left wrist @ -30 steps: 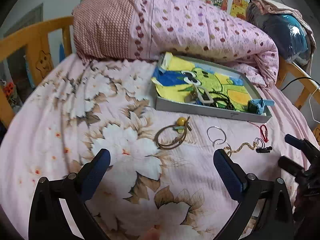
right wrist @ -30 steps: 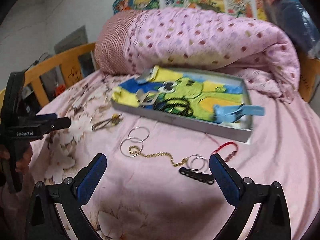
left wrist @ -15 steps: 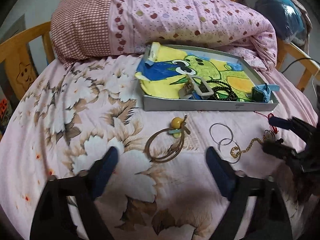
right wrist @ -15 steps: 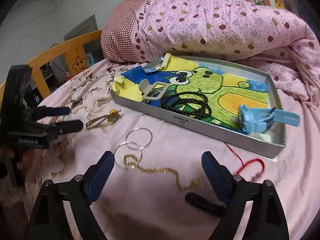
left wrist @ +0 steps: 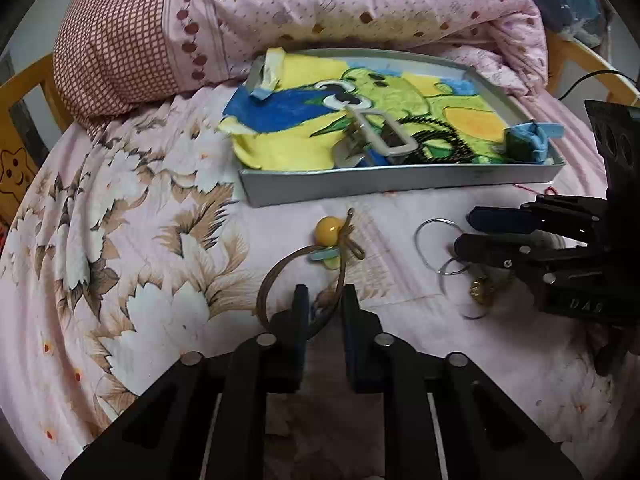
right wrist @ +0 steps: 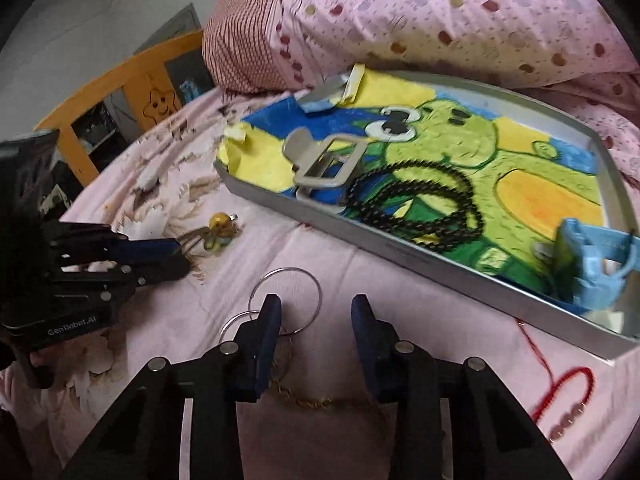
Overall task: Organize jewelry
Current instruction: 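Grasp the silver metal rings with the right tool while the left tool grasps the yellow-bead hair tie, then carry the hair tie and the rings over the grey tray with both tools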
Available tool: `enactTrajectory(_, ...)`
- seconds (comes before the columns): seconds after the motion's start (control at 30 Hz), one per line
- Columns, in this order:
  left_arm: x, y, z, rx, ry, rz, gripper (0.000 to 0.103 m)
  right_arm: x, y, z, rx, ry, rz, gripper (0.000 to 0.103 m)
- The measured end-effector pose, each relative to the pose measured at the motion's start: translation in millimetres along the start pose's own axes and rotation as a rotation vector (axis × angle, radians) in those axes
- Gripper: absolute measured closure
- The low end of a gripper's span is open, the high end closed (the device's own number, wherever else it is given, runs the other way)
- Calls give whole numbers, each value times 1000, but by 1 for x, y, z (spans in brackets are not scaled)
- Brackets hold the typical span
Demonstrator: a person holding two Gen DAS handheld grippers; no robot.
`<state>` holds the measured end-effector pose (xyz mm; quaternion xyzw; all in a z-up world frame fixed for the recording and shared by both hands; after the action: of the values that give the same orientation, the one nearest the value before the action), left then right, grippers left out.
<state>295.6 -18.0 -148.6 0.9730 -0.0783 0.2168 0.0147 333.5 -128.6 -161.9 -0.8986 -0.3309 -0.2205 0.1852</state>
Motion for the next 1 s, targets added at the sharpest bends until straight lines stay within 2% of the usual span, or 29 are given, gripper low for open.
enactTrajectory(0.07,-1,-3,0,2,-17,-14,95,2,-2,6,-2,-9,-5,69)
enactTrajectory(0.13,-2,-4,-1,11,-26,-18,99,5,-3,8,-7,-10,-6,74)
enactTrajectory(0.27,-4,-3,-4,9,-27,-25,101,4,-3,11,-28,-19,-8,94)
enactTrajectory(0.33,-4,-2,-7,14,-25,-26,101,4,-4,11,-22,-19,-8,98)
enactTrajectory(0.63,10,5,-38,36,65,-61,102,12,-11,-24,-17,83,-18,99)
enactTrajectory(1.0,50,25,-86,-29,193,-60,102,39,-11,-86,25,257,-4,100)
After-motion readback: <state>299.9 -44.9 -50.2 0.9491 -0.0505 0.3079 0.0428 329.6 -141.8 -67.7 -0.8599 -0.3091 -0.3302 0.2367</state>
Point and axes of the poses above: each gripper's, at about its wrist camera, not at the fingertips, and z roughly the way its jaws point, y to its right, x to its top, the point moved 8 cm from there along z, roughly the way its jaws point, and after that the axes turned 11 degrees about -y, right-handed, at the moved point
